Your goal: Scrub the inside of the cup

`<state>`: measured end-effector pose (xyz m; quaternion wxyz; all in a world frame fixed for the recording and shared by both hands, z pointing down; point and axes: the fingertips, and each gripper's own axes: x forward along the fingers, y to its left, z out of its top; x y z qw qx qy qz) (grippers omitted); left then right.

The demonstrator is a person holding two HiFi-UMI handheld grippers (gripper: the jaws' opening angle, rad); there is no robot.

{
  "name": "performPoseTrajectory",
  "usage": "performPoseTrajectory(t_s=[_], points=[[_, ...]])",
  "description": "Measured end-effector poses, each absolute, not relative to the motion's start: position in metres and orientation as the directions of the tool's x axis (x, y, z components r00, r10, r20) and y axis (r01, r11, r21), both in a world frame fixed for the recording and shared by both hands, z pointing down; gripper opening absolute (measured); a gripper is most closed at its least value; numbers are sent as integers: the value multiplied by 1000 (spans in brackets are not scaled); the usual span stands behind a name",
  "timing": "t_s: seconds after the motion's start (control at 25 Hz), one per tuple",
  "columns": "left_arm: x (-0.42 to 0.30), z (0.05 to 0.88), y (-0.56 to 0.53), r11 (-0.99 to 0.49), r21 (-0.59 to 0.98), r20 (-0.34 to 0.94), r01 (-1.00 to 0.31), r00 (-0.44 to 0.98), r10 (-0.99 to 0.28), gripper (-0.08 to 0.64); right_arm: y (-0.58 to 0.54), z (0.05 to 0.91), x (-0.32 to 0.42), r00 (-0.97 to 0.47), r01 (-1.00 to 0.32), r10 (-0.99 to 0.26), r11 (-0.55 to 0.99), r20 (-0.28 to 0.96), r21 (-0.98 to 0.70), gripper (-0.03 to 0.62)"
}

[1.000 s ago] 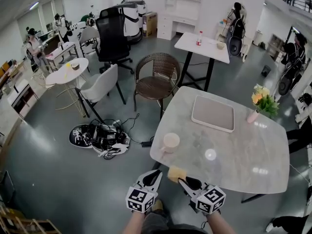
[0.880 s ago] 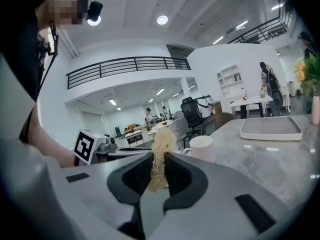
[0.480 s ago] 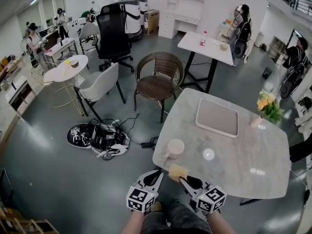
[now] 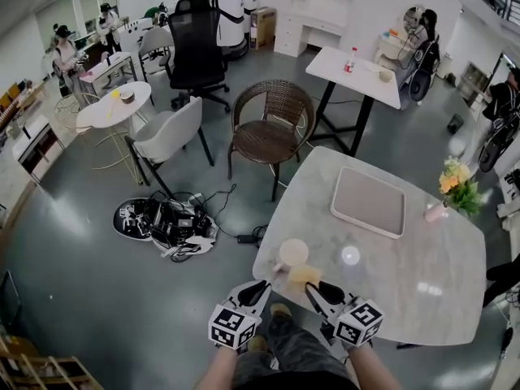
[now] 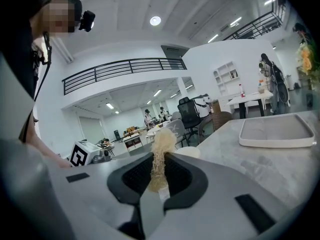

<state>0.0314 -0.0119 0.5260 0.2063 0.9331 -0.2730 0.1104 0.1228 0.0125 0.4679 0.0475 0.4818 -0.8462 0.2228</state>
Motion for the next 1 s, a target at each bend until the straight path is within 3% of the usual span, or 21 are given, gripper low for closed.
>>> performPoseTrajectory(t_s=[0.2,0.4,0.72,1.0], points=[[47,541,-30,-764,302,369,-570,809,-457,45,-21,466,141,-541,-838,-780,466,315,-284,61],[59,558,-45,-770,263,432,-582,784,-445,117,-48,477,140,-561,-820,-713,547,420,-167,60],[71,575,-56,-794,184,509,-579,747,-427,124,-69,508,123,-553,-690,-501,724,666,-28,61],[85,572,-53,-818,158,504,-553,758,-415,107,-76,510,115,-524,-573,-350,820,776,-17,60]])
